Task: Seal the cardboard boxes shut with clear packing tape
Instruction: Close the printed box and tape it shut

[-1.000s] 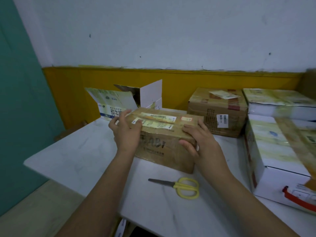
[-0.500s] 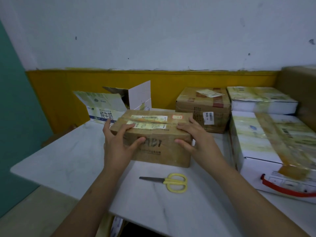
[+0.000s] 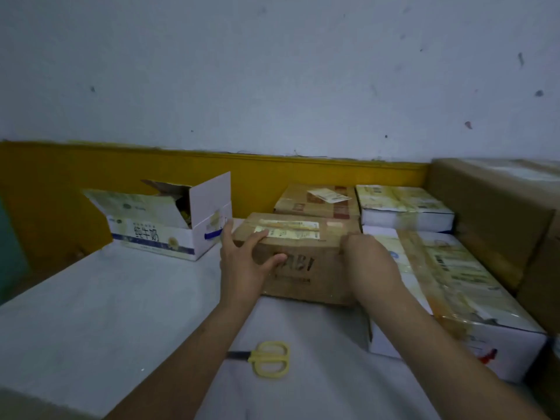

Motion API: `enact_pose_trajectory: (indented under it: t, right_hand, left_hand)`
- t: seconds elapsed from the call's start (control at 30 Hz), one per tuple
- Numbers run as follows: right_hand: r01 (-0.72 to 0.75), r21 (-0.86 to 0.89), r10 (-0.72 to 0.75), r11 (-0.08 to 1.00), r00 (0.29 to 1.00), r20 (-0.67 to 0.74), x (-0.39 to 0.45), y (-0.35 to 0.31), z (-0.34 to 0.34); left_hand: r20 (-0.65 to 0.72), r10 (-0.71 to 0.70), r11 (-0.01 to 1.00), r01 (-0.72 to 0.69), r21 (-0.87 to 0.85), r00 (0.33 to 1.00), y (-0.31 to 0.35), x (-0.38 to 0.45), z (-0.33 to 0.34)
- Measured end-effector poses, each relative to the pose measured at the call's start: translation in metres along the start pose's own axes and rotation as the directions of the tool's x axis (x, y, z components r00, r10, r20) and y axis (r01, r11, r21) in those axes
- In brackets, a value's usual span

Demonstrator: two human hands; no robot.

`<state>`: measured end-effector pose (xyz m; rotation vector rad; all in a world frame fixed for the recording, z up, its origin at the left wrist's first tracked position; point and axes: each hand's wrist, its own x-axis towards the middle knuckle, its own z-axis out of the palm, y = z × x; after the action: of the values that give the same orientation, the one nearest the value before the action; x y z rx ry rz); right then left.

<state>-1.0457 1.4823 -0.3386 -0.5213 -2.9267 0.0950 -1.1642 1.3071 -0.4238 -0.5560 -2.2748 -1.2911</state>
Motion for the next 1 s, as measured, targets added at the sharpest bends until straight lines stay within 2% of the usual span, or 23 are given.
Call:
enact_pose_trajectory:
  t: [0.13, 0.23, 0.27, 0.33, 0.4, 0.47, 0.53, 0.67, 0.73, 0.87, 1.0]
  right_hand:
    - [0.008, -0.249, -0.001, 0.969, 1.000, 0.025, 0.000, 0.000, 0.004]
    - [0.016, -0.200, -0.005, 0.980, 0.999, 0.054, 0.005, -0.015, -0.004]
    - [0.054, -0.151, -0.050, 0.987, 0.998, 0.027, 0.007, -0.026, -0.009]
    - [0.211, 0.035, -0.207, 0.977, 0.975, -0.085, 0.011, -0.060, -0.020]
    - [0.367, 0.250, -0.326, 0.896, 0.926, -0.191, 0.017, -0.104, -0.025]
    - [0.462, 0.325, -0.398, 0.826, 0.884, -0.245, 0.031, -0.147, -0.018]
    - [0.532, 0.332, -0.466, 0.779, 0.845, -0.262, 0.054, -0.182, -0.005]
    - [0.608, 0.256, -0.536, 0.751, 0.788, -0.302, 0.100, -0.240, 0.013]
    - [0.593, 0.225, -0.526, 0.773, 0.798, -0.293, 0.117, -0.263, 0.019]
    - [0.552, 0.294, -0.526, 0.780, 0.834, -0.167, 0.137, -0.289, 0.032]
    - [0.547, 0.342, -0.521, 0.764, 0.836, -0.175, 0.131, -0.283, 0.035]
  left_hand:
    - [0.142, 0.003, 1.000, -0.004, 0.004, 0.990, -0.004, 0.006, 0.014]
    - [0.219, 0.107, 0.992, -0.120, 0.048, 0.970, -0.013, 0.008, -0.005]
    - [0.211, 0.155, 0.982, -0.173, 0.072, 0.965, -0.018, 0.008, -0.015]
    - [0.118, 0.196, 0.976, -0.205, 0.077, 0.974, -0.028, 0.011, -0.040]
    - [-0.042, 0.163, 0.984, -0.159, 0.085, 0.986, -0.040, 0.017, -0.067]
    - [-0.175, 0.072, 0.993, -0.054, 0.106, 0.982, -0.050, 0.025, -0.096]
    - [-0.232, 0.000, 0.992, 0.029, 0.120, 0.973, -0.060, 0.034, -0.122]
    - [-0.283, -0.039, 0.976, 0.097, 0.194, 0.958, -0.081, 0.053, -0.166]
    - [-0.301, -0.058, 0.967, 0.129, 0.221, 0.952, -0.089, 0.062, -0.182]
    - [-0.289, -0.130, 0.943, 0.208, 0.259, 0.948, -0.112, 0.070, -0.204]
    - [-0.316, -0.164, 0.886, 0.281, 0.370, 0.934, -0.121, 0.067, -0.223]
